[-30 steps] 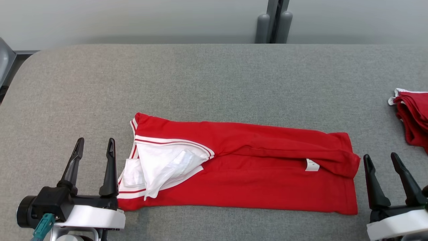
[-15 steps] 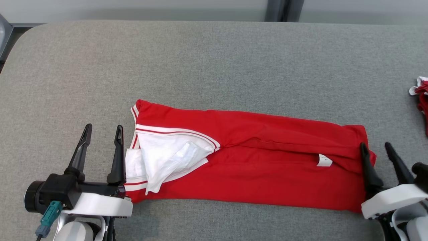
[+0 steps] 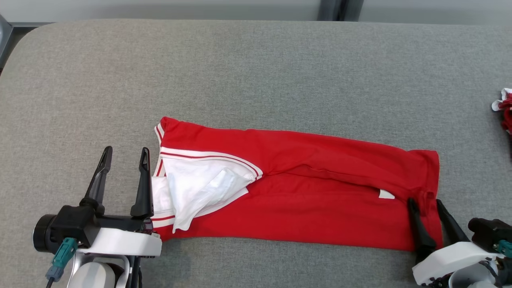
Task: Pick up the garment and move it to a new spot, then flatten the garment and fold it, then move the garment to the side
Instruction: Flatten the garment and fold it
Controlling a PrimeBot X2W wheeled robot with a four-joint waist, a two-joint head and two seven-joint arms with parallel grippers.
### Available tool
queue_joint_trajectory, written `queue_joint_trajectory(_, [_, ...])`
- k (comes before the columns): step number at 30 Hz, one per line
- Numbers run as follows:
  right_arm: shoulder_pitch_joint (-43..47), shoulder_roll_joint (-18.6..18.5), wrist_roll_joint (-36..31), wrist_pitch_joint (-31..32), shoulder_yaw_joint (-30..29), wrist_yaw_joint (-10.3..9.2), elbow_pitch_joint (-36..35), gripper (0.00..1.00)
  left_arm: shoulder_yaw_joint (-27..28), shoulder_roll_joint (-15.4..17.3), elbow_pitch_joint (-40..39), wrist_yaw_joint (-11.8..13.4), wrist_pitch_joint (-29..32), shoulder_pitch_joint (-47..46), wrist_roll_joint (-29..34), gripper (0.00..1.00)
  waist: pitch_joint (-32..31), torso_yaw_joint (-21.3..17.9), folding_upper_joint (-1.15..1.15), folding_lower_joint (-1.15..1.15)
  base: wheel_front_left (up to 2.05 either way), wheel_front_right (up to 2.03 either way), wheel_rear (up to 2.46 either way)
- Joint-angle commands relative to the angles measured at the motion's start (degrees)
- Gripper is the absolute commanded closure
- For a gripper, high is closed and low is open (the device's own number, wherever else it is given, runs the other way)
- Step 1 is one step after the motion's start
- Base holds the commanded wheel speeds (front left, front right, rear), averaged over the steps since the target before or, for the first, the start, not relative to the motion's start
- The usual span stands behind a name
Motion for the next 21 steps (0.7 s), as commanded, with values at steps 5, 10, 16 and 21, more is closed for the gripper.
queue_joint_trajectory(5, [0.7, 1.0, 2.2, 1.7, 2.8, 0.16, 2.2, 1.00, 0.6, 0.0, 0.2, -0.5, 0.0, -0.8, 0.6, 0.00, -0.1, -0.2, 0.00, 0.00, 0.00, 0.00, 0.00])
queue_joint_trajectory(10, [-0.1, -2.0, 4.3, -0.8, 0.7, -0.12, 1.0, 1.00, 1.2, -0.1, 0.2, -0.5, 0.0, -0.1, 0.7, 0.00, -0.2, -0.5, 0.00, 0.00, 0.00, 0.00, 0.00])
queue_joint_trajectory(16, [1.7, -6.9, 5.1, -2.0, -4.4, -0.03, -1.1, 1.00, 2.0, -0.4, -0.3, -0.2, 0.0, 1.0, 0.8, 0.00, -0.6, -1.1, 0.00, 0.00, 0.00, 0.00, 0.00])
queue_joint_trajectory(21, [4.2, -11.4, 5.4, -1.6, -8.8, -0.02, -2.0, 1.00, 2.6, -0.7, -0.2, -0.3, 0.0, 1.3, 0.6, 0.00, -1.2, -1.6, 0.00, 0.00, 0.00, 0.00, 0.00])
